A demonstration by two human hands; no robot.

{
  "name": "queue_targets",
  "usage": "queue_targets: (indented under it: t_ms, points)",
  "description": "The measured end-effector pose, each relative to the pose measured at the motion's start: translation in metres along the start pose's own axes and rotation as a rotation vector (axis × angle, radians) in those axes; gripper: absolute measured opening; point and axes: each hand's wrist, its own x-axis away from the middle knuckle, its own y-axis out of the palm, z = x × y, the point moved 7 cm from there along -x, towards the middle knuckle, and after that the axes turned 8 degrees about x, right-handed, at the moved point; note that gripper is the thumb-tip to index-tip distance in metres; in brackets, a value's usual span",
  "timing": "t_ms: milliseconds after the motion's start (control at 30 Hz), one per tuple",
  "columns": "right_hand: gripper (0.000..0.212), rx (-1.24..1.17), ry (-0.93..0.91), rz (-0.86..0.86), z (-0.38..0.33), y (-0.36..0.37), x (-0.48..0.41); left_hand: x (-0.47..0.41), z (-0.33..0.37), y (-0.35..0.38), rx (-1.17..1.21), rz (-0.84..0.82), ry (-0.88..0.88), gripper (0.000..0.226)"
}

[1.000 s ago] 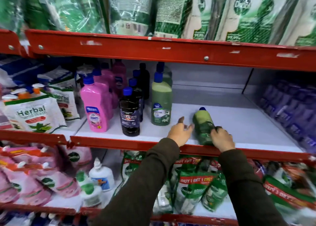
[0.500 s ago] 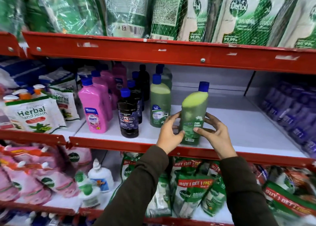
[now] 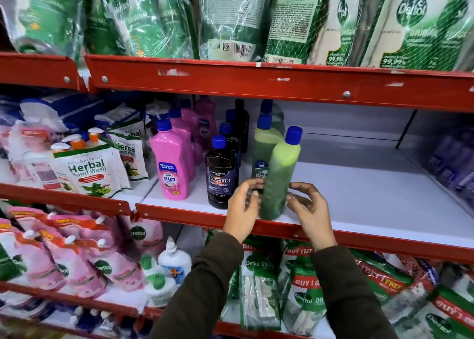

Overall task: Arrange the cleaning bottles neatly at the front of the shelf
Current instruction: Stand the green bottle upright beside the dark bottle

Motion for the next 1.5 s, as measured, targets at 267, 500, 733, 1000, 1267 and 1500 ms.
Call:
queue_targets:
  t_ms: [267,500,733,1000,1267,1500]
  points:
    - [0.055,0.075,0.020,-0.222,-0.001,0.012,0.002,-0.002,-0.004,-0.001,0.028,-0.074,-0.048,0.047]
    - [0.042,0.070,0.023,-0.338,-0.001,0.017,-0.007,-0.002,-0.003,0.002,0.016,-0.052,-0.026,0.048]
    - [0.045,0.114,-0.016,-0.237,-0.007,0.019,-0.003,0.001,-0.002,0.000,0.058,0.006,-0.034,0.044]
    - [0.043,-0.225,0.025,-0.007,-0.027,0.022,0.025,0.015,0.020,0.002,0.346,0.034,-0.202,0.054]
    - [0.042,-0.221,0.020,0.040,-0.033,0.017,0.050,0.040,0.025,-0.007,0.338,0.084,-0.202,0.057]
    - [0.042,-0.075,-0.138,0.258,-0.062,0.014,0.078,0.048,0.031,-0.029,0.197,0.162,-0.014,0.053]
